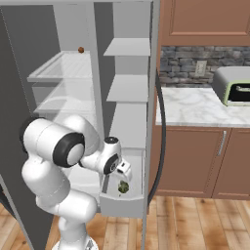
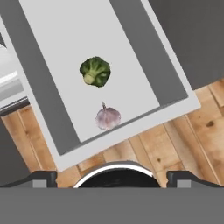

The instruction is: Take the garlic and broccoli from the fridge shelf and place them in the freezer drawer to begin freezing them.

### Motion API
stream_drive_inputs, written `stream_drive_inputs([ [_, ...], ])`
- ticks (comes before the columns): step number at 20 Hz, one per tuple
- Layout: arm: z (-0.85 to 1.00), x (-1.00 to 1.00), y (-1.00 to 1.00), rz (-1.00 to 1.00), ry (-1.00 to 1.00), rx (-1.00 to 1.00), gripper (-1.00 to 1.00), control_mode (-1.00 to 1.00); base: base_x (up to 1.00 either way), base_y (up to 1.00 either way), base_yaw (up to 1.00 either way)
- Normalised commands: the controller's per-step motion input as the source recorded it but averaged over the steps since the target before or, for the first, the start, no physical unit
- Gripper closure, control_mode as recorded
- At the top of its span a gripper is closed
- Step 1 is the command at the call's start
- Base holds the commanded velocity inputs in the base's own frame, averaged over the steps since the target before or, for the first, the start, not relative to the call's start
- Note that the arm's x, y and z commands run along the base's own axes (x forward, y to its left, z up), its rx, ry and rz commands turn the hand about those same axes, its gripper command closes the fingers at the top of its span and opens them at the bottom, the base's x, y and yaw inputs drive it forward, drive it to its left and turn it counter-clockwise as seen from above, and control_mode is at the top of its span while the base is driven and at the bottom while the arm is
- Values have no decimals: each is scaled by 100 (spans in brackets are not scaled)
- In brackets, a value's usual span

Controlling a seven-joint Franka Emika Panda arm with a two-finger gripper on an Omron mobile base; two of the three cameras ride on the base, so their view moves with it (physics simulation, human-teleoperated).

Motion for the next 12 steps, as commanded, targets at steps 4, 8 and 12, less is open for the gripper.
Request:
stream_drive_inputs([
  [4, 36, -4, 0, -5, 0, 0, -100, -100, 0, 0, 0],
  [8, 28, -6, 0, -5, 0, 0, -100, -100, 0, 0, 0],
  [12, 26, -7, 0, -4, 0, 0, -100, -100, 0, 0, 0],
])
